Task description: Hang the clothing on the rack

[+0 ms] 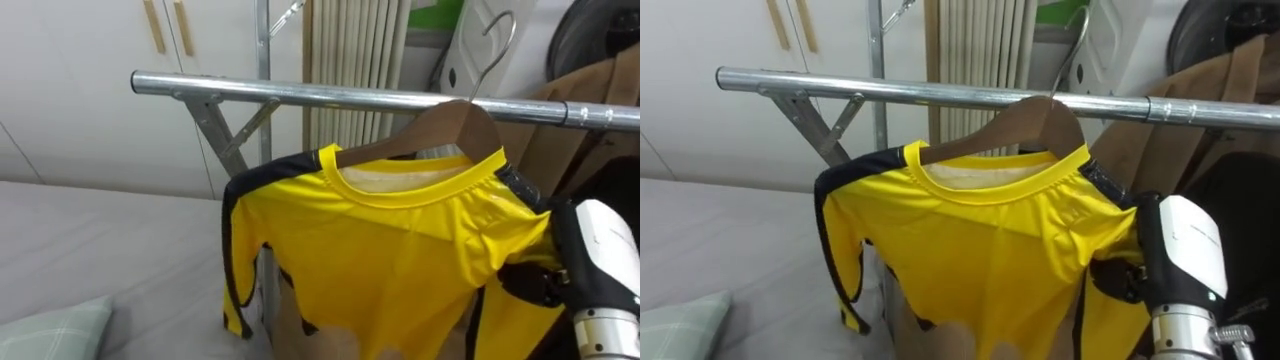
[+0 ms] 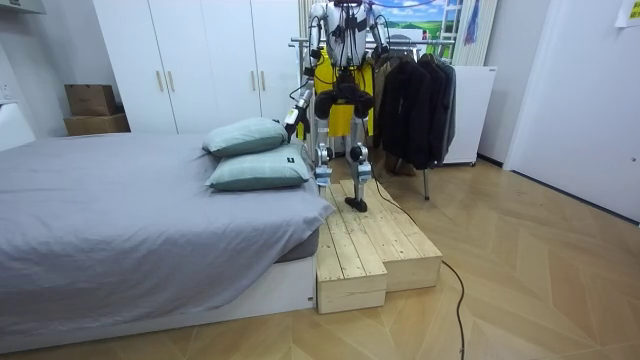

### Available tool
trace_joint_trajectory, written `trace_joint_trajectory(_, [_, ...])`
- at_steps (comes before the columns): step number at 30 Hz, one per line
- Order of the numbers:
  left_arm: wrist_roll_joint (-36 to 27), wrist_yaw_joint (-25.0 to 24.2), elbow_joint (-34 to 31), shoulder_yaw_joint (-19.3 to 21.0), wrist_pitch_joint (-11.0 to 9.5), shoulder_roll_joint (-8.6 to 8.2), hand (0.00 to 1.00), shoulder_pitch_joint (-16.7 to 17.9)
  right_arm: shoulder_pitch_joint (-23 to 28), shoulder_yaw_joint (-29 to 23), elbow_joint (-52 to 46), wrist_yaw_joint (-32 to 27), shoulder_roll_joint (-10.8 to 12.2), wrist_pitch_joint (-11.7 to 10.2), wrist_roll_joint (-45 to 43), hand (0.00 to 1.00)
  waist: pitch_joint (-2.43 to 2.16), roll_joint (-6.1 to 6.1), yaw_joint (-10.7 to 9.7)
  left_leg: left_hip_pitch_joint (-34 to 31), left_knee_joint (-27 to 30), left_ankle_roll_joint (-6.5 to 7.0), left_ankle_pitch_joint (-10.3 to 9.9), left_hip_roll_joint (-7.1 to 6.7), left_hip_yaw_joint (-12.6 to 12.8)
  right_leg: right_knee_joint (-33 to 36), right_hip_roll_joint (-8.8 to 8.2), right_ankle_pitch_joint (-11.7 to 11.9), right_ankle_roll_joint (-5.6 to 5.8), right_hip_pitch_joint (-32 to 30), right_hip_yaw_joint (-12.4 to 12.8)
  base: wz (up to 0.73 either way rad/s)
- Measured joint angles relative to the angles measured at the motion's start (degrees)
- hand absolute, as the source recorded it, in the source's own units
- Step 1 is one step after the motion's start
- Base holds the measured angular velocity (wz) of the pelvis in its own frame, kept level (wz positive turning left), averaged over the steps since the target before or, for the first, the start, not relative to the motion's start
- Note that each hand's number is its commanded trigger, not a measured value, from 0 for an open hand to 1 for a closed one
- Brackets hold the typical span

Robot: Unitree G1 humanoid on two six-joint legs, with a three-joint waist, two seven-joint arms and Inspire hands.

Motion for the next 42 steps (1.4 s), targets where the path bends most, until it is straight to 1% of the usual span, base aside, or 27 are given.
trace_joint_trajectory(6, [0.0,-0.5,0.0,0.0,-0.1,0.00,0.00,0.1,-3.4,-0.1,2.5,1.1,0.0,-0.1,1.0,1.00,0.02,0.02,0.1,0.2,0.0,-0.08,0.1,-0.03,0.0,0.1,-0.02,0.0,0.00,0.2,0.1,0.00])
trace_joint_trajectory(13, [0.0,-1.1,0.0,-0.1,-0.2,0.00,0.00,0.2,-4.2,-0.1,3.5,1.5,0.1,-0.1,2.2,1.00,0.11,0.12,0.3,0.5,-0.1,-0.08,0.0,-0.17,0.0,-0.1,-0.14,0.0,0.00,0.6,0.2,0.00])
trace_joint_trajectory(22, [0.0,-0.9,0.0,0.0,-0.2,0.02,0.00,0.0,-5.1,0.0,4.2,3.6,-0.2,-0.1,5.5,1.00,0.06,0.08,0.2,0.5,-0.2,-0.09,0.1,-0.11,-0.4,0.0,-0.14,0.0,0.00,0.6,-0.6,0.02])
trace_joint_trajectory(26, [0.0,-0.5,0.0,-0.6,-0.2,0.03,0.00,-0.1,-7.9,0.2,7.7,3.7,-0.6,0.1,7.7,1.00,-0.02,-0.13,0.6,0.5,-0.2,-0.25,0.2,-0.19,-0.8,-0.1,-0.20,0.0,0.00,0.7,-0.8,0.02])
trace_joint_trajectory(30, [3.8,-0.9,0.0,-0.4,-0.2,0.03,0.00,0.5,-8.2,0.1,8.6,3.8,-0.8,0.1,8.1,1.00,-0.21,-0.40,1.2,0.5,-0.1,-0.28,0.2,-0.19,-0.8,0.0,-0.15,0.0,-0.01,0.7,-0.7,0.00])
trace_joint_trajectory(32, [5.0,-1.6,0.0,-0.5,-0.2,0.04,0.00,0.9,-8.7,0.1,9.0,4.3,-1.1,0.1,8.8,1.00,-0.22,-0.40,1.2,0.5,-0.1,-0.28,0.2,-0.19,-0.7,0.0,-0.16,0.0,-0.03,0.7,-0.6,0.00])
trace_joint_trajectory(34, [6.6,-2.0,0.0,-0.5,-0.2,0.10,0.00,1.1,-10.2,0.2,11.2,5.0,-1.8,0.0,10.8,1.00,-0.22,-0.56,1.5,0.5,0.0,-0.28,0.2,-0.19,-0.7,0.1,-0.23,0.0,-0.06,0.7,-0.8,0.00])
trace_joint_trajectory(38, [6.6,-2.8,-0.4,-0.5,-0.2,0.55,0.00,1.0,-14.3,0.2,16.8,6.6,-2.7,0.0,14.3,1.00,-0.32,-0.96,2.0,0.5,0.0,-0.35,0.2,-0.19,-0.9,0.1,-0.21,0.0,-0.06,0.7,-1.1,0.00])
trace_joint_trajectory(40, [6.6,-3.0,-0.6,-0.5,-0.2,0.61,0.00,1.0,-15.3,0.3,17.7,7.2,-2.9,0.0,14.5,1.00,-0.31,-1.08,2.2,0.4,0.0,-0.38,0.3,-0.19,-1.1,0.1,-0.22,0.0,-0.06,0.7,-1.2,0.04])
trace_joint_trajectory(42, [6.6,-3.6,-0.9,-0.5,-0.1,0.87,0.00,1.0,-15.8,0.3,18.0,8.0,-3.1,0.1,14.8,1.00,-0.43,-1.31,2.4,0.3,0.1,-0.41,0.3,-0.19,-1.4,0.1,-0.23,0.0,-0.06,0.7,-1.6,0.06])
